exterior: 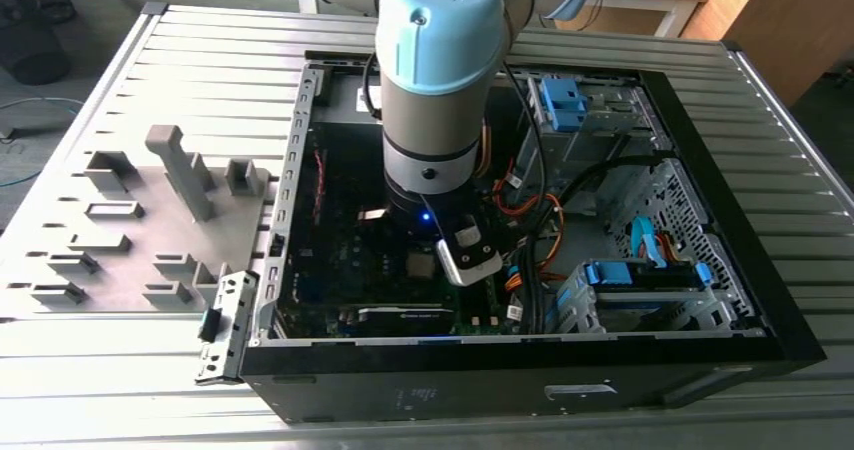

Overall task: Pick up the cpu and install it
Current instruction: 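Place the cpu into insertion slot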

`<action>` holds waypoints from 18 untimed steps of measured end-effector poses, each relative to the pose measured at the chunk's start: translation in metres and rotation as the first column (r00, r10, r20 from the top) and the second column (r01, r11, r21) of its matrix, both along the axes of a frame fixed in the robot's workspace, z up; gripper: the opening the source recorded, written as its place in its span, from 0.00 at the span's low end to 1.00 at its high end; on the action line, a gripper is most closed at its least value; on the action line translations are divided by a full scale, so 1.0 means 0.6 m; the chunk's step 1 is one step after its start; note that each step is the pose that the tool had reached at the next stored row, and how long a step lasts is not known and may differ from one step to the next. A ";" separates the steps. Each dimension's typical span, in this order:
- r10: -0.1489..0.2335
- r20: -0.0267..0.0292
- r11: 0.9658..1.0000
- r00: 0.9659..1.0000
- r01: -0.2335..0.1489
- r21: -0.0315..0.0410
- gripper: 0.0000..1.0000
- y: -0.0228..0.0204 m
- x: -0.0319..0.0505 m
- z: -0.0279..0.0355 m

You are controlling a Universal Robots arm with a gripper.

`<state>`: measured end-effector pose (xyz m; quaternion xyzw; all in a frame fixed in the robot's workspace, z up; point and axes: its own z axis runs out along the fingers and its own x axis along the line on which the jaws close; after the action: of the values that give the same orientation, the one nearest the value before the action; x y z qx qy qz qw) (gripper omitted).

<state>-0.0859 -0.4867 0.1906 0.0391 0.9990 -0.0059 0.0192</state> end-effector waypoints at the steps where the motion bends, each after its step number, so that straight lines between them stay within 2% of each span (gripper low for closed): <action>1: 0.000 0.000 1.000 1.000 0.000 0.000 0.52 0.0000 0.000 0.000; 10: 0.000 0.000 1.000 1.000 0.000 0.000 0.51 0.0000 0.000 0.000; 11: 0.000 0.000 1.000 1.000 0.000 0.000 0.45 0.0000 0.000 0.000; 18: 0.000 0.000 1.000 1.000 0.000 0.000 0.44 0.0000 0.000 0.000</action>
<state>-0.0859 -0.4867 0.1904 0.0391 0.9990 -0.0058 0.0192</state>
